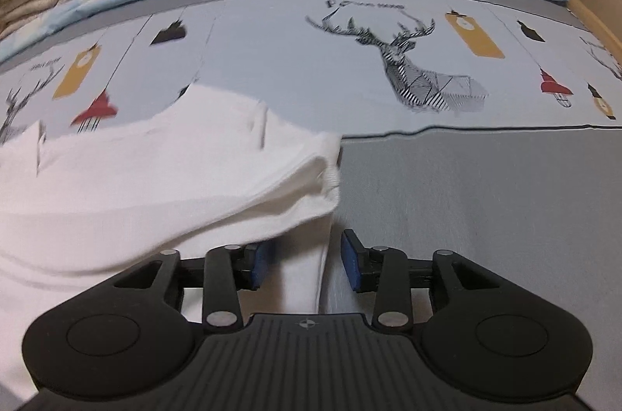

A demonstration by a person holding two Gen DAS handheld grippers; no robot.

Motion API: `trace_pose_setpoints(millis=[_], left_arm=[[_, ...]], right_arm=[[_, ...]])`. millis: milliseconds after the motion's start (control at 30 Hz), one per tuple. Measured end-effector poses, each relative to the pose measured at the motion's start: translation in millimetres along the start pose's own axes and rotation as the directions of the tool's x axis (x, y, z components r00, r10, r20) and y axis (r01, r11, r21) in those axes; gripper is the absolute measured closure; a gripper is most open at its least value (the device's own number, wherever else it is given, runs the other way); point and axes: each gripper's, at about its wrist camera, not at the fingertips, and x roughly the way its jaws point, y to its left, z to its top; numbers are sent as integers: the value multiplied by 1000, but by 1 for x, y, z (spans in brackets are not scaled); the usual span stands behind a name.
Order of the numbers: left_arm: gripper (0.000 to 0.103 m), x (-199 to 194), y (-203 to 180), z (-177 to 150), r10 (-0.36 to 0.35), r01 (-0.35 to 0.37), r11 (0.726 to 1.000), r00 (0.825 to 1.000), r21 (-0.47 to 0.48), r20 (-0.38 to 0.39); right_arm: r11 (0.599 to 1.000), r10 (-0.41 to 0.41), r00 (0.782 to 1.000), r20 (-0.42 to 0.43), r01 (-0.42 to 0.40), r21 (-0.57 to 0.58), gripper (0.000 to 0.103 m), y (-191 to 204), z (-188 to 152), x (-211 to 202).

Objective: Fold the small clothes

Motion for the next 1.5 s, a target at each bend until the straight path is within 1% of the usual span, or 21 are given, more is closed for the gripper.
trace_pose_setpoints(millis=[167,300,367,400,433,467,500,533,567,667,767,867,967,1033,1067,1100,1133,1167,1300,1433,1500], left_arm=[[51,7,6,13,-33,35,998,999,-54,35],[55,11,4,20,-54,57,997,997,-48,51],[72,13,3,22,-51,53,998,997,-38,58],[83,14,3,23,-51,53,998,997,-34,58],[87,14,3,23,-56,57,998,997,-31,54],[87,13,3,24,-55,56,998,997,-25,58],[88,12,2,25,-46,47,999,996,-18,71],[89,9,2,26,-36,38,999,995,-13,91],[89,5,2,28,-31,33,999,992,-14,121],[89,-9,2,35,-42,49,998,973,-26,226],[89,-13,-5,41,2,0,1000,951,-9,308],[89,-9,-7,46,23,-13,999,941,-30,337],[89,0,-9,51,43,-29,999,942,-46,331],[85,7,-7,53,47,-28,997,953,-67,299],[80,12,-4,54,48,-26,996,963,-88,266],[65,17,1,53,39,-15,994,972,-105,230],[60,19,4,52,28,-5,993,980,-120,195],[60,21,7,51,17,4,991,987,-131,160],[60,15,13,41,-10,30,986,992,-165,123],[60,-8,9,26,8,17,983,991,-180,136],[60,-24,3,20,19,-2,987,995,-161,103]], right_arm=[[997,-9,999,35,6,75,62,-10,16,11],[994,-2,999,39,-2,108,62,-14,25,21],[995,0,999,41,-4,99,62,-12,28,26],[995,-2,999,41,-2,95,62,-11,30,28],[996,-1,999,41,-3,93,62,-11,31,30],[996,2,999,39,-6,91,64,-10,32,32],[996,8,999,42,-11,86,82,-8,33,31],[997,9,999,50,-13,76,92,-6,34,30],[998,0,998,68,-4,65,95,-4,36,28],[994,-25,989,149,9,106,96,-4,44,14],[985,-44,964,263,-2,173,96,-7,53,-3],[983,-80,942,326,20,184,96,-5,59,-6],[982,-94,940,327,33,187,96,-3,65,3],[982,-96,952,290,43,182,95,0,67,16],[981,-98,959,265,49,185,89,1,68,23],[980,-105,969,224,63,189,70,4,67,30],[980,-109,975,193,73,184,58,7,65,34],[982,-105,978,182,73,173,49,9,62,34],[986,-85,985,152,61,156,50,9,54,28],[989,-72,988,137,52,142,50,11,42,12],[990,-56,991,124,39,132,50,13,34,-5]])
